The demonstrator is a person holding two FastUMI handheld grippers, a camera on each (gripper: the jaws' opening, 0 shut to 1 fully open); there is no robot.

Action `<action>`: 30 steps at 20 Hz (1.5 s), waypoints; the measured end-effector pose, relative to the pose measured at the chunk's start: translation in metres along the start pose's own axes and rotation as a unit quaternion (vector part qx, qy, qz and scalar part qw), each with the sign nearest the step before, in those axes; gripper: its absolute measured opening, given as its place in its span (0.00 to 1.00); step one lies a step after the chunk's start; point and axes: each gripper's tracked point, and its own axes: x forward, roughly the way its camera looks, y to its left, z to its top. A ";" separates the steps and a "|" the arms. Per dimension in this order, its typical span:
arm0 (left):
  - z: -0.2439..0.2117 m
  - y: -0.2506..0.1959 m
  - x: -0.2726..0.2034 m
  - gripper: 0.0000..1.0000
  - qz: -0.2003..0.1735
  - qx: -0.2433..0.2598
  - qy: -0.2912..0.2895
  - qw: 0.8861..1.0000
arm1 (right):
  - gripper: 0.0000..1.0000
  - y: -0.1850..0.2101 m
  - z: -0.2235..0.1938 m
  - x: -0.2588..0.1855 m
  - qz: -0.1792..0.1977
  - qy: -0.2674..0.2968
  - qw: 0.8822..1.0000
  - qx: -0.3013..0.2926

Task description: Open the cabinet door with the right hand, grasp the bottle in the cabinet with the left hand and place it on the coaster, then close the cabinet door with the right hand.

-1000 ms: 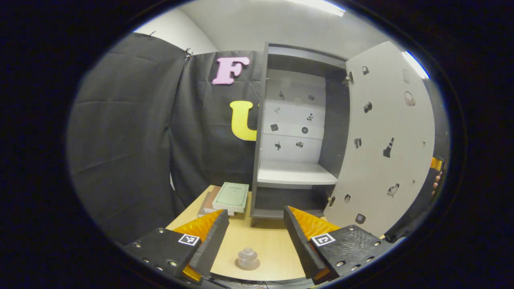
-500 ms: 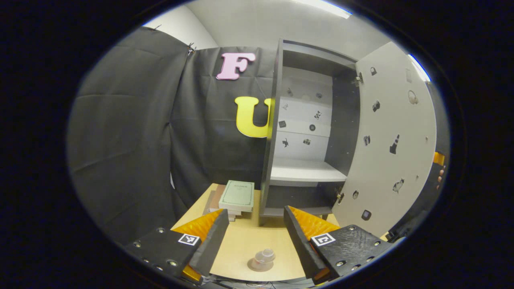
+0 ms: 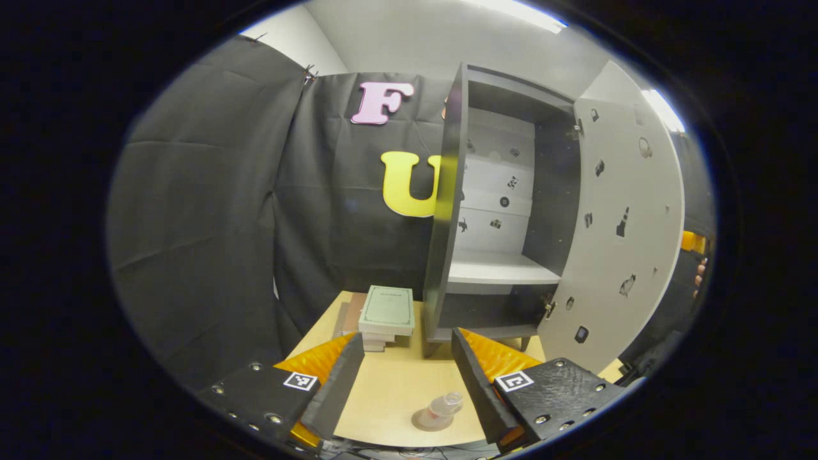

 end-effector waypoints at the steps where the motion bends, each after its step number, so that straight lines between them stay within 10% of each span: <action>1: -0.003 0.004 0.001 0.83 0.000 0.000 0.003 1.000 | 0.97 0.005 -0.002 0.000 0.001 0.003 1.000 0.005; 15: -0.005 0.040 0.012 0.85 -0.006 -0.015 0.005 1.000 | 0.96 0.060 -0.010 0.017 0.024 0.022 0.999 0.027; 30: -0.026 0.083 0.002 0.83 0.027 -0.090 0.024 0.995 | 0.98 0.191 -0.015 0.078 0.161 0.015 0.987 0.001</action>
